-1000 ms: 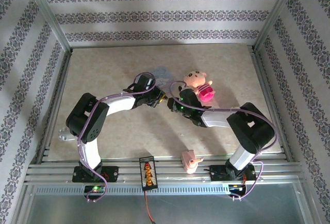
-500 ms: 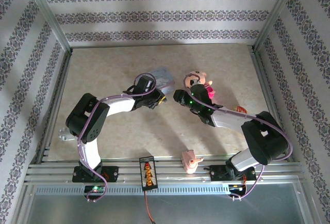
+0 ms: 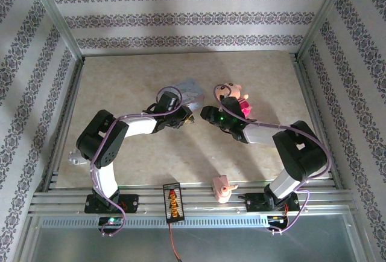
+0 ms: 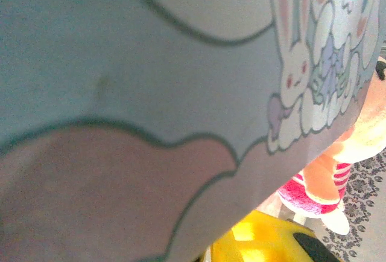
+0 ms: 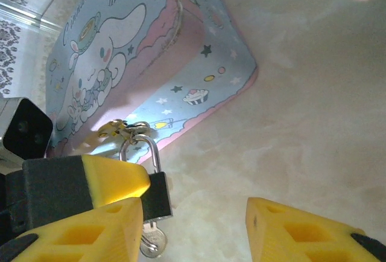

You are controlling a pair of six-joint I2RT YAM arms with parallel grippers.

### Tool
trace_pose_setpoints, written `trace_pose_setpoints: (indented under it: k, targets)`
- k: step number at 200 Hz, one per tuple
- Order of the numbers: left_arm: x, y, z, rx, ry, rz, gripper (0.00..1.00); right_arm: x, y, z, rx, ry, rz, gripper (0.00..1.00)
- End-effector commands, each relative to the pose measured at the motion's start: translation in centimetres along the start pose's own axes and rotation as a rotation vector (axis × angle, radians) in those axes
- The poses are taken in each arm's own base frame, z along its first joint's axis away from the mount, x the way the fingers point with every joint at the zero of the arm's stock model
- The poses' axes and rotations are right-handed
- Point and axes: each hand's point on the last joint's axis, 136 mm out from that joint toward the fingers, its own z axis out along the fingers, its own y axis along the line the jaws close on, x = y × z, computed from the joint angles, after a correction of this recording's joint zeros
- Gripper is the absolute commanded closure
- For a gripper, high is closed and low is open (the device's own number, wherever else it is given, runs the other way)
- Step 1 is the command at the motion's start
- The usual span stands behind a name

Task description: Unlock a padlock with a key

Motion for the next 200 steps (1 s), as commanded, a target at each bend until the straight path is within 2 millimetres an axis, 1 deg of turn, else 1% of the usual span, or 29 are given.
trace_pose_setpoints:
  k: [1,19,26,51,59,76,100,107,125,129,135,138,140,145,149,171,179,200]
  targets:
    - [1.7,3.9,0.9,-0.105,0.064,-0.029,0.79,-0.7,1.6,1.0,-0.078,0.004,0.0,0.51]
    - [1.8,4.0,0.7,-0.106,0.068,-0.024,0.78,-0.7,1.9,1.7,-0.127,0.023,0.019,0.52]
    - [1.9,4.0,0.7,-0.107,0.069,-0.021,0.76,-0.7,2.0,2.0,-0.142,0.03,0.027,0.52]
    - [1.9,4.2,0.5,-0.11,0.07,-0.021,0.73,-0.2,1.6,3.3,-0.157,0.065,0.051,0.51]
    - [1.9,4.2,0.5,-0.11,0.067,-0.023,0.71,-0.1,1.6,3.6,-0.169,0.073,0.054,0.51]
    - [1.8,4.4,0.4,-0.115,0.059,-0.025,0.7,0.2,1.4,4.3,-0.177,0.082,0.069,0.52]
    - [1.7,4.6,-0.1,-0.126,0.045,-0.024,0.69,0.4,1.1,4.6,-0.17,0.083,0.062,0.52]
    - [1.6,4.4,-0.3,-0.123,0.038,-0.017,0.66,0.5,1.0,4.5,-0.163,0.082,0.052,0.52]
    - [1.3,4.0,-1.1,-0.12,0.016,0.005,0.65,0.6,0.5,4.3,-0.138,0.079,0.03,0.52]
    - [1.2,3.9,-1.3,-0.119,0.011,0.012,0.57,0.5,0.3,4.2,-0.133,0.078,0.024,0.52]
    - [1.0,3.6,-1.7,-0.116,0.0,0.023,0.54,0.5,0.2,4.1,-0.128,0.078,0.017,0.52]
    - [1.0,3.5,-1.9,-0.116,-0.003,0.027,0.48,0.5,0.2,4.1,-0.128,0.078,0.013,0.52]
    - [0.9,3.4,-2.0,-0.113,-0.007,0.031,0.47,0.6,0.1,4.1,-0.127,0.08,0.012,0.52]
    - [0.8,3.3,-2.3,-0.113,-0.015,0.04,0.45,0.6,0.0,4.1,-0.127,0.082,0.006,0.51]
    - [0.7,2.9,-2.7,-0.107,-0.025,0.049,0.38,0.5,0.0,4.0,-0.128,0.083,0.003,0.51]
    - [-0.2,1.6,-4.6,-0.094,-0.08,0.108,0.12,0.7,-0.1,4.1,-0.14,0.103,-0.012,0.51]
    - [-0.6,1.1,-5.3,-0.093,-0.106,0.132,0.0,0.8,0.0,4.2,-0.146,0.111,-0.021,0.5]
    - [-1.8,0.1,-7.2,-0.105,-0.179,0.201,0.01,1.1,0.1,4.5,-0.151,0.134,-0.038,0.51]
